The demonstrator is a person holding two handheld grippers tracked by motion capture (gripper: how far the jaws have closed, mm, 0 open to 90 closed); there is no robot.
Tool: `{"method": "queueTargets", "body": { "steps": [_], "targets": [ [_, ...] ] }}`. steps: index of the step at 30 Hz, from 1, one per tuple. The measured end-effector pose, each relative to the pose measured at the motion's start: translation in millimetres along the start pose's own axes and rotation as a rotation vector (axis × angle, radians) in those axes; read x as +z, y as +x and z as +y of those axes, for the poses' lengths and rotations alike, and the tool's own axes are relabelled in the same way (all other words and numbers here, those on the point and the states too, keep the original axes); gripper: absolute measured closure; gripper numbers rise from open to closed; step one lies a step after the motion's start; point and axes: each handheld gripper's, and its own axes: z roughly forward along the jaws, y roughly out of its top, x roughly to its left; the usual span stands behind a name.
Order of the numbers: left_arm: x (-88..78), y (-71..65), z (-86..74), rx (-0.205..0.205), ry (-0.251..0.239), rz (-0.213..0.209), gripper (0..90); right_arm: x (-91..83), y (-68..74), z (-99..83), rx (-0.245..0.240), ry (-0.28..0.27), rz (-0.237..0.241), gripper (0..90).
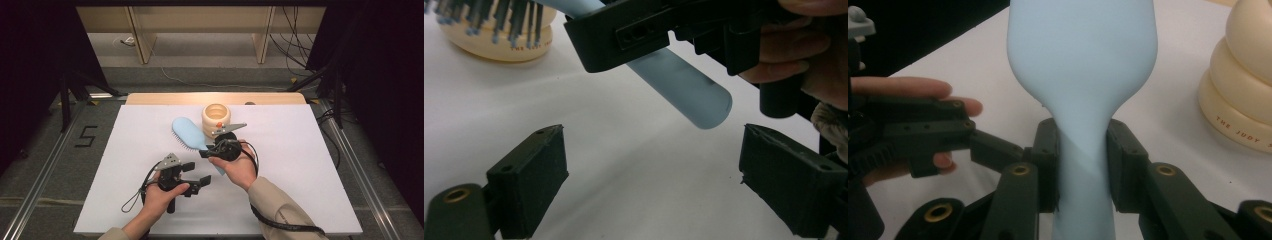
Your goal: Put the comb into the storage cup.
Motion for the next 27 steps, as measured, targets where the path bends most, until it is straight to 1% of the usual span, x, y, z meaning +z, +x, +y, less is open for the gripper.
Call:
{"method": "queueTargets", "body": {
  "steps": [1,5,8,15,27],
  "targets": [
    [1.6,-0.2,0.1,-0.003,0.002,-0.002,12.6,0.7,1.4,-0.6,0.000,-0.010,-0.006,70.2],
    [7.2,-3.0,0.3,-0.011,-0.002,-0.015,13.8,2.1,3.9,-1.5,0.002,-0.022,-0.009,70.2],
    [10.9,-4.8,0.7,-0.009,0.002,-0.021,14.3,3.0,5.3,-1.8,0.004,-0.023,-0.008,70.2],
    [18.7,-6.1,0.1,-0.039,-0.011,-0.042,15.3,5.5,7.1,-2.7,0.001,-0.020,-0.008,70.2],
    [26.0,-7.2,-0.8,-0.049,-0.009,-0.048,15.8,5.5,8.9,-3.0,0.001,-0.033,-0.022,70.2]
  ]
}}
